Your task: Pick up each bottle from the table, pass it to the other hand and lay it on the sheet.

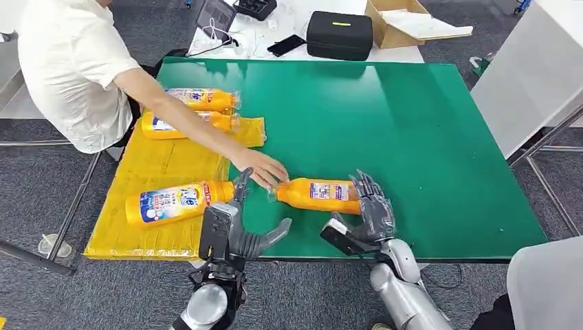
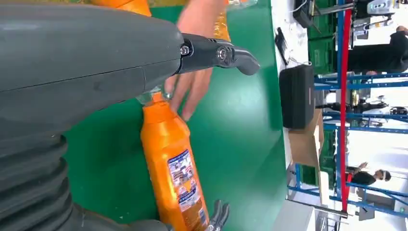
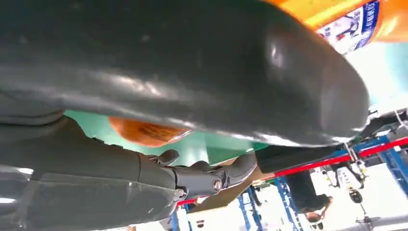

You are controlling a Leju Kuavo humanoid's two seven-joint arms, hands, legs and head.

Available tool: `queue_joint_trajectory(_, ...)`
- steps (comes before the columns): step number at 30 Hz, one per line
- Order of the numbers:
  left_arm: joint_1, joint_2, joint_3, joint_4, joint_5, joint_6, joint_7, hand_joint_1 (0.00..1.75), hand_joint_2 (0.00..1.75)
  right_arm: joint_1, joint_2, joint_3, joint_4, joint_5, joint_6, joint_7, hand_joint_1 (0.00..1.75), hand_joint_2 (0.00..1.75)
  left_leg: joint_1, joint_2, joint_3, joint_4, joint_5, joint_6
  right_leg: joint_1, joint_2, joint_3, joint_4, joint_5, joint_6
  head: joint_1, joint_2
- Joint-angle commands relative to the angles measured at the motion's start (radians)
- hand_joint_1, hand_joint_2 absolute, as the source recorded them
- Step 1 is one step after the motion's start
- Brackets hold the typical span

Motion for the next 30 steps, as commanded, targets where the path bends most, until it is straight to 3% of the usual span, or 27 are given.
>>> queue_joint_trajectory(1,-0.061,0.016,-0.047,0.052,0.040,-0.039,0.047,0.00,1.75,-0.156,-0.035,0.122,0.165,0.059,0.136,0.121,0.00,1.75,-0.001,0.003,0.005,0.000,-0.001,0.001,0.000,0.001,0.004,0.000,-0.001,-0.002,0.000,0.000)
queue_joint_trajectory(8,-0.060,0.017,-0.047,0.052,0.040,-0.039,0.047,0.00,1.75,-0.156,-0.036,0.121,0.166,0.060,0.136,0.122,0.00,1.75,0.000,0.000,0.003,0.000,0.000,0.001,0.000,-0.001,0.003,0.000,0.000,-0.001,0.000,0.000)
queue_joint_trajectory(9,-0.060,0.017,-0.047,0.052,0.040,-0.039,0.047,0.00,1.75,-0.156,-0.036,0.121,0.166,0.060,0.136,0.122,0.00,1.75,-0.001,0.001,0.009,0.000,-0.002,0.002,0.000,-0.001,0.008,0.000,-0.003,-0.002,0.000,0.000)
queue_joint_trajectory(14,-0.060,0.017,-0.047,0.052,0.040,-0.039,0.047,0.00,1.75,-0.156,-0.036,0.121,0.166,0.060,0.136,0.122,0.00,1.75,0.000,0.001,0.003,-0.001,0.000,0.001,0.000,-0.001,0.003,0.000,0.000,-0.001,0.000,0.000)
queue_joint_trajectory(22,-0.060,0.014,-0.043,0.058,0.082,-0.079,0.091,0.00,1.75,-0.241,-0.043,0.171,0.234,0.138,0.234,0.282,0.00,1.75,-0.001,0.002,0.005,0.000,0.000,0.001,0.000,0.000,0.004,0.000,0.000,-0.001,0.000,0.000)
queue_joint_trajectory(30,-0.057,0.009,-0.036,0.064,0.084,-0.068,0.087,0.00,1.75,-0.255,-0.044,0.192,0.246,0.171,0.282,0.345,0.00,1.75,0.000,0.000,0.003,-0.001,0.001,0.001,0.000,-0.001,0.003,-0.001,0.000,0.000,0.000,0.000)
